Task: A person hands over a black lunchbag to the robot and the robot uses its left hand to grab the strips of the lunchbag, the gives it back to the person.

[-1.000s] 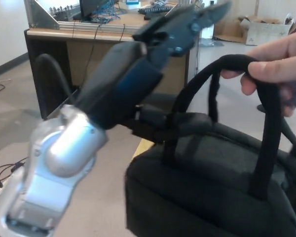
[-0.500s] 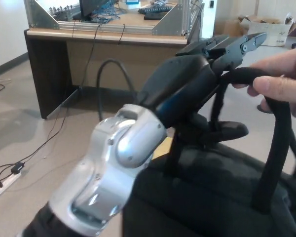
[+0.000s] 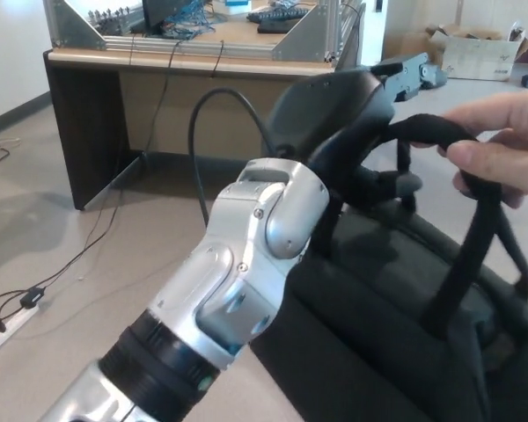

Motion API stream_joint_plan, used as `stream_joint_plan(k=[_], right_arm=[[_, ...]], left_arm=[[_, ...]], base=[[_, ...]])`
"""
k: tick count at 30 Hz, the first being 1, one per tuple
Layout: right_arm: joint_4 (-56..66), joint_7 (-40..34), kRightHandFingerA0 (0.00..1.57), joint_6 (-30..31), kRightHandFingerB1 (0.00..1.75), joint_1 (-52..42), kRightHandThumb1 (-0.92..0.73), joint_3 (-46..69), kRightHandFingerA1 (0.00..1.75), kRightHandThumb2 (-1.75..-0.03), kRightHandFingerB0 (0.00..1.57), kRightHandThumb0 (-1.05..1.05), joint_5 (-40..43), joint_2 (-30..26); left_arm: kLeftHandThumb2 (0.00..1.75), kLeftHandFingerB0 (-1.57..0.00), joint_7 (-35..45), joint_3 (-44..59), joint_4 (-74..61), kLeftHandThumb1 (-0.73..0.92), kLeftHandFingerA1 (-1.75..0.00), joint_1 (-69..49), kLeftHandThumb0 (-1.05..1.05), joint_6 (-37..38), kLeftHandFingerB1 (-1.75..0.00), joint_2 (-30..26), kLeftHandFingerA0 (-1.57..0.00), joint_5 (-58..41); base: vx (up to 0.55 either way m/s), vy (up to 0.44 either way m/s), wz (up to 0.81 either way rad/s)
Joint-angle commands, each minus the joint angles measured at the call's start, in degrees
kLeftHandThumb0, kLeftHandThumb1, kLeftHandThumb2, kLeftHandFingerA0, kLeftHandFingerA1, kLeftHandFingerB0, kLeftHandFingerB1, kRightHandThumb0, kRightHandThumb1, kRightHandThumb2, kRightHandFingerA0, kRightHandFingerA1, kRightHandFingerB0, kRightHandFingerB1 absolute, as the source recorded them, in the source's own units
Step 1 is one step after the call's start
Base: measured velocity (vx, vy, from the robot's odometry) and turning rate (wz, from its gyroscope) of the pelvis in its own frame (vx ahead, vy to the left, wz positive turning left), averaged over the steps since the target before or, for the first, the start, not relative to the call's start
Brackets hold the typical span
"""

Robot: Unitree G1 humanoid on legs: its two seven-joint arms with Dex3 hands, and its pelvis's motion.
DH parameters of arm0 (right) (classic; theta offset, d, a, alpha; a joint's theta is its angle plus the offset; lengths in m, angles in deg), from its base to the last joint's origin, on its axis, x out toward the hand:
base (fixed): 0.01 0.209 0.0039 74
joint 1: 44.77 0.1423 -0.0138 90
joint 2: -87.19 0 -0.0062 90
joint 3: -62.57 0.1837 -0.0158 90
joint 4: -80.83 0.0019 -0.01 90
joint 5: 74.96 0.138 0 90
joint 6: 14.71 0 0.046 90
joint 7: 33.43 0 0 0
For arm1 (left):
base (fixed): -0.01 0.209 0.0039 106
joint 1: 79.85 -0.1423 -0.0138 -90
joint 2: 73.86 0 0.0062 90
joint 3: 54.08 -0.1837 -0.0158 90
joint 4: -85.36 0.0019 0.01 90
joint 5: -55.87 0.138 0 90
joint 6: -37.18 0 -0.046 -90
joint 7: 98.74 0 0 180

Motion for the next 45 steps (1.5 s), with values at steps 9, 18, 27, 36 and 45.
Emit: stream_joint_plan(k=[9,18,27,36,45], right_arm=[[-0.1,0.6,0.5,-0.6,0.48,0.0,-0.57,-0.2,0.58,-0.98,0.33,-0.69,0.4,-1.0],[-0.2,1.2,0.57,-0.2,0.4,0.4,-0.67,0.0,0.45,-0.63,0.5,-0.77,0.8,-1.2],[-0.5,1.4,0.63,-0.2,0.43,0.8,-0.69,0.2,0.47,-0.61,0.61,-0.76,1.0,-1.2],[-0.6,1.8,0.64,-0.5,0.45,1.2,-0.7,-0.2,0.48,-0.62,0.63,-0.74,0.6,-1.5],[-0.2,3.5,0.63,0.1,0.47,0.3,-0.72,0.6,0.49,-0.62,0.64,-0.73,1.8,-1.5]], left_arm=[[0.55,-0.66,-34.4,6.7,21.6,0.61,-1.75,10.4,-0.19,22.7,-1.75,6.2,-0.79,-0.8],[0.54,-0.65,-36.1,7.6,21.3,0.61,-1.75,9.8,-0.2,25.0,-1.71,6.0,-0.77,-0.6],[0.56,-0.68,-43.5,13.8,20.2,0.58,-1.75,10.8,-0.15,27.0,-1.63,4.1,-0.82,-1.7],[0.56,-0.58,-45.3,22.6,14.9,0.64,-1.75,8.7,-0.15,30.7,-1.75,-4.5,-0.8,-3.0],[0.56,-0.59,-43.1,28.8,3.7,0.65,-1.75,0.3,-0.16,32.8,-1.74,-9.6,-0.8,-3.3]], base=[[0.0,0.0,0.0],[0.0,0.0,0.0],[0.0,0.0,0.0],[0.0,0.0,0.0],[0.0,0.0,0.0]])
